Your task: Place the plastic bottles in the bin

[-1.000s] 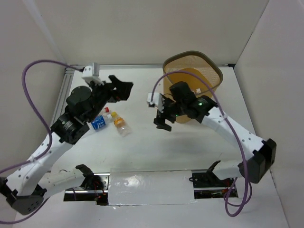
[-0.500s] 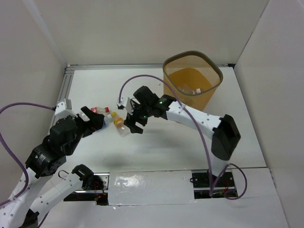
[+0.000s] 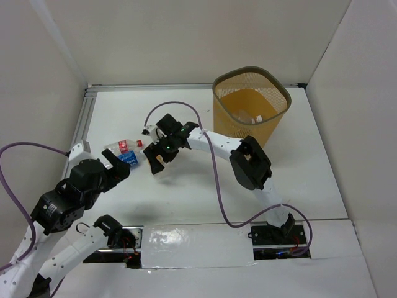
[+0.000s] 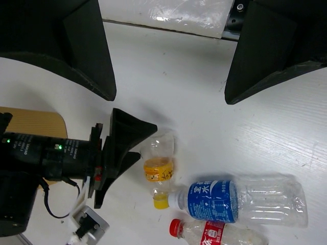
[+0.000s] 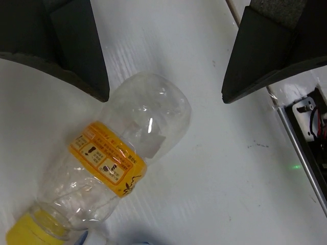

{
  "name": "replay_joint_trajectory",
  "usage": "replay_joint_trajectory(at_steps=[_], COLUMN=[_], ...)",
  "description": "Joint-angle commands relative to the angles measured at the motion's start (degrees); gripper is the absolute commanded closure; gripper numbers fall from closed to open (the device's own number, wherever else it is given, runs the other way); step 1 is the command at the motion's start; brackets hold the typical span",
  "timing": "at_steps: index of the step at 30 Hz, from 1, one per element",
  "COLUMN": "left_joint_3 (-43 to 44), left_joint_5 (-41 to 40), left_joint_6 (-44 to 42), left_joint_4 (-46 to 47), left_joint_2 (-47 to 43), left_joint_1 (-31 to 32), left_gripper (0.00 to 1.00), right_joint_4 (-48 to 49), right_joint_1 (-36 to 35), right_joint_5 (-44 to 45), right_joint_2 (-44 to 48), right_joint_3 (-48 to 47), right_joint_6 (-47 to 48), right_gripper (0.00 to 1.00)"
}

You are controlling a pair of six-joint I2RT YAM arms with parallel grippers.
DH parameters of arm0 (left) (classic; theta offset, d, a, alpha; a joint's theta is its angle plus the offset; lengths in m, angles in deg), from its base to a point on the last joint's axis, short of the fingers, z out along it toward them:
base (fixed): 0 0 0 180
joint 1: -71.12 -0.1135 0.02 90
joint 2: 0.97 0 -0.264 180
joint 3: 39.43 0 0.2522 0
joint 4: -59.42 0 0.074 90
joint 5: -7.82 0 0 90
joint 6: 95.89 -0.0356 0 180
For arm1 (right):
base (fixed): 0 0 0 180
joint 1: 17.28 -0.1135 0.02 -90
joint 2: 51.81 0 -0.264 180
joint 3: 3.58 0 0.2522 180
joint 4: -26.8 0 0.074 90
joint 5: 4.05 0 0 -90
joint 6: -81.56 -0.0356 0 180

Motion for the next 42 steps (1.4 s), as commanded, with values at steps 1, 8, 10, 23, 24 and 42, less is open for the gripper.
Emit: replay_joint_trajectory(at_steps=[1,8,10,23,24,42], left_joint_3=[1.81,2.34,2.34,0.93,0.23,-5.31], left_joint_5=[1.14,1.15,1.15,2.29,2.29,3.35], left_joint_6=[-1.33,-2.47,-3.09,-5.46,-5.46,-5.39], left_joint_4=[-1.12,-1.65,-1.65,1.25,1.95,6.00], left_joint_2=[-0.09,-0.09,1.31,2.72,2.72,12.30], left_joint_1=[-0.30,-0.30,-0.30,-0.30,-0.30,-0.82], left_gripper=[0.00,0.00,0.00,0.00,0.00,0.00], right_joint_4=[2.69,5.15,5.16,6.74,6.74,-0.46], right_joint_1=[-0.65,-2.23,-2.85,-1.62,-1.61,7.15], right_joint_5=[0.74,13.91,17.68,23.50,24.11,8.33], right_joint_2=[-2.23,-4.79,-5.40,-6.98,-6.98,4.61], right_joint_3=[-5.01,-4.41,-3.88,-3.18,-3.96,-8.09], right_joint_6=[-5.19,-7.04,-7.56,-9.59,-9.59,3.14], right_gripper=[0.02,0.02,0.02,0.04,0.02,0.77])
